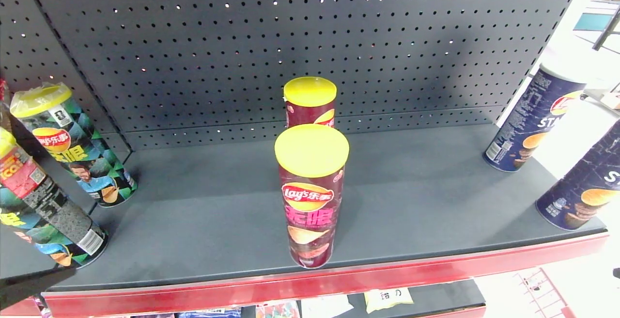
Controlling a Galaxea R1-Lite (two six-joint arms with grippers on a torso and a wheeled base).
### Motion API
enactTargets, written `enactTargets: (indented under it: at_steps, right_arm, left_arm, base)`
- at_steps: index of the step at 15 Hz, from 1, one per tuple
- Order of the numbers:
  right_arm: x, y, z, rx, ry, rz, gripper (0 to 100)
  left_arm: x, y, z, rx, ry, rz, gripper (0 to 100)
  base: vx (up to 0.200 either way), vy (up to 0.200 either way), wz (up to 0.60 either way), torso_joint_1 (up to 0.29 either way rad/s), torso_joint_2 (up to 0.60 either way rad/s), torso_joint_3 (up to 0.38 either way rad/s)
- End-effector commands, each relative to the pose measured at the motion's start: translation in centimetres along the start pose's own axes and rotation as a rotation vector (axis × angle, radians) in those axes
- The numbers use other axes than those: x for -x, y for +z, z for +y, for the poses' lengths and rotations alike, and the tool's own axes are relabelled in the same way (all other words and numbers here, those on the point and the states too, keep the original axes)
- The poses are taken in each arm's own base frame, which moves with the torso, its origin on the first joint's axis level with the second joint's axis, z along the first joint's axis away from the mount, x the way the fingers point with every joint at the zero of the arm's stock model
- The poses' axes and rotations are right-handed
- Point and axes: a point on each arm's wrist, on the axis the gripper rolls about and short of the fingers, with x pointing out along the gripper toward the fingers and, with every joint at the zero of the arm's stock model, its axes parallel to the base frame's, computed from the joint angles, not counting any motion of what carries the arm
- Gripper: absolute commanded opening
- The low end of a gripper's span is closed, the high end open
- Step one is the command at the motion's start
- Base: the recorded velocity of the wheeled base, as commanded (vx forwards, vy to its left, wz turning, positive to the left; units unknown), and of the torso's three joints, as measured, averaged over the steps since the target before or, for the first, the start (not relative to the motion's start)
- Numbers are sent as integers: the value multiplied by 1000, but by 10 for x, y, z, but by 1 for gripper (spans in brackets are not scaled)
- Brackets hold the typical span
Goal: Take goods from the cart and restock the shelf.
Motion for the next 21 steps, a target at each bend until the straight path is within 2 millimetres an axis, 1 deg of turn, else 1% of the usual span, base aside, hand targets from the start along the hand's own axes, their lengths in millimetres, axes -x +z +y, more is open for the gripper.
enactTargets:
  at_steps: [1, 3, 4, 5, 6, 7, 8, 9, 10, 12, 13, 14, 15, 16, 17, 18, 19, 20, 21]
  right_arm:
    - [39, -23, 0, -86, -205, -91, 100]
    - [46, -29, 6, -170, -364, -70, 100]
    - [46, -31, 7, -184, -391, -65, 100]
    - [48, -36, 12, -219, -468, -45, 100]
    - [47, -39, 16, -262, -549, -14, 100]
    - [47, -40, 17, -276, -568, -15, 100]
    - [46, -44, 19, -306, -590, -19, 100]
    - [45, -55, 22, -304, -591, -33, 100]
    - [46, -66, 26, -297, -590, -58, 100]
    - [47, -90, 35, -283, -597, -127, 100]
    - [47, -92, 35, -283, -598, -130, 100]
    - [45, -104, 39, -277, -616, -156, 100]
    - [42, -110, 40, -269, -632, -156, 100]
    - [40, -111, 40, -251, -630, -144, 100]
    - [39, -111, 39, -249, -635, -149, 100]
    - [39, -111, 38, -228, -663, -151, 100]
    - [38, -112, 37, -195, -679, -133, 100]
    - [37, -111, 37, -165, -685, -135, 100]
    - [31, -112, 34, -158, -688, -165, 100]
  left_arm:
    - [60, -24, -5, 167, 269, -136, 100]
    - [71, -45, -19, 258, 431, -40, 100]
    - [72, -48, -21, 272, 456, -30, 100]
    - [72, -54, -27, 308, 522, -10, 100]
    - [70, -53, -33, 359, 627, 0, 100]
    - [70, -53, -34, 376, 663, 0, 100]
    - [68, -54, -41, 415, 755, -14, 100]
    - [69, -60, -46, 409, 772, -44, 100]
    - [71, -67, -51, 389, 768, -80, 100]
    - [67, -84, -59, 369, 692, -137, 100]
    - [66, -85, -60, 368, 687, -140, 100]
    - [62, -87, -60, 362, 619, -162, 100]
    - [61, -82, -59, 331, 528, -217, 100]
    - [56, -79, -53, 307, 461, -250, 100]
    - [51, -80, -48, 305, 478, -256, 100]
    - [41, -93, -42, 331, 658, -235, 100]
    - [37, -102, -39, 355, 827, -212, 100]
    - [32, -113, -38, 369, 930, -207, 100]
    - [27, -119, -38, 364, 931, -224, 100]
  base:
    - [0, 0, 0, 0, 0, 0]
    - [0, 0, 0, 0, 0, 0]
    - [0, 0, 0, 0, 0, 0]
    - [0, 0, 0, 0, 0, 0]
    - [0, 0, 0, 0, 0, 0]
    - [0, 0, 0, 0, 0, 0]
    - [0, 0, 0, 0, 0, 0]
    - [0, 0, 0, 0, 0, 0]
    - [0, 0, 0, 0, 0, 0]
    - [0, 0, 0, 0, 0, 0]
    - [0, 0, 0, 0, 0, 0]
    - [0, 0, 0, 0, 0, 0]
    - [0, 0, 0, 0, 0, 0]
    - [0, 0, 0, 0, 0, 0]
    - [0, 0, 0, 0, 0, 0]
    - [0, 0, 0, 0, 0, 0]
    - [0, 0, 0, 0, 0, 0]
    - [0, 0, 0, 0, 0, 0]
    - [0, 0, 0, 0, 0, 0]
